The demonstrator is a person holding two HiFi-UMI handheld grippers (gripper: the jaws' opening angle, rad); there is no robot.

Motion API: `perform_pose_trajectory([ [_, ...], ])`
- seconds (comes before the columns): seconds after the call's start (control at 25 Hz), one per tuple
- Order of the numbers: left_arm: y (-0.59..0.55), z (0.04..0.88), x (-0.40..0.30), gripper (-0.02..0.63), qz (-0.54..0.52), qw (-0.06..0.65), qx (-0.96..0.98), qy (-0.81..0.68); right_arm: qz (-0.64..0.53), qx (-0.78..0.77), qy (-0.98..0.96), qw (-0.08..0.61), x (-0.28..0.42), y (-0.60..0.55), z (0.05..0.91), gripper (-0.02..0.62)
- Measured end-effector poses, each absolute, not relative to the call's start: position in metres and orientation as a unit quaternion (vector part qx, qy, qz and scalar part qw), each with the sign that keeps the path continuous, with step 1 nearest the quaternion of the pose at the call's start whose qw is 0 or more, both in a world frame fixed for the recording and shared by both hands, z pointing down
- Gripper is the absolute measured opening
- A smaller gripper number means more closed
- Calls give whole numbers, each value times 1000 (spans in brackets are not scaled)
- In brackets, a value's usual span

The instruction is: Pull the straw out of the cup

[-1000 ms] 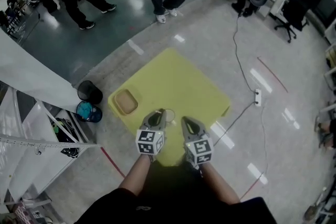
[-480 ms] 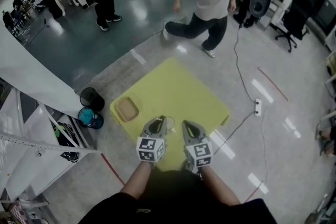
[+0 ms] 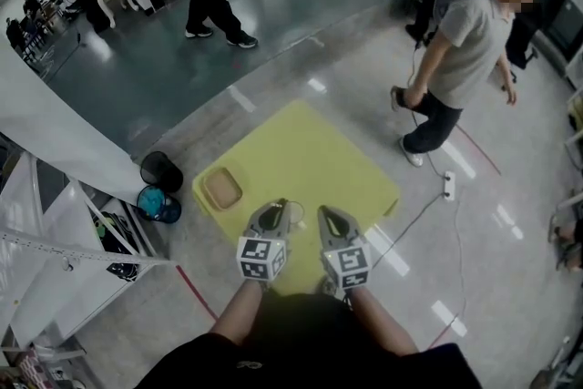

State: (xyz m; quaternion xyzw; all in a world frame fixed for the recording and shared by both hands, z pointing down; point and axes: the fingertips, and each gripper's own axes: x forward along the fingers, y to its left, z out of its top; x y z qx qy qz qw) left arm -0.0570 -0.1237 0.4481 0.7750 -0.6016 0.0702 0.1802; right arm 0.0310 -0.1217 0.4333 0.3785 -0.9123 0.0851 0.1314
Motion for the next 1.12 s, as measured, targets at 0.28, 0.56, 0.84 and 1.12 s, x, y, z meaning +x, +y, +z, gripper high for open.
perform_pose_trajectory([
  [0.28,-122,447,-58,63,72,176,775,-603,80,382,-910,138,32,-121,435,15],
  [0.56,-120,449,-59,63,73,174,777,-601,79,383,-910,138,30,-119,435,15],
  [0.84,-121,447,-59,63,75,175,777,-600,79,384,-909,139,31,-119,434,15],
  [1.12,-122,447,-57,63,77,175,778,-599,80,386,-908,140,33,-120,436,15],
])
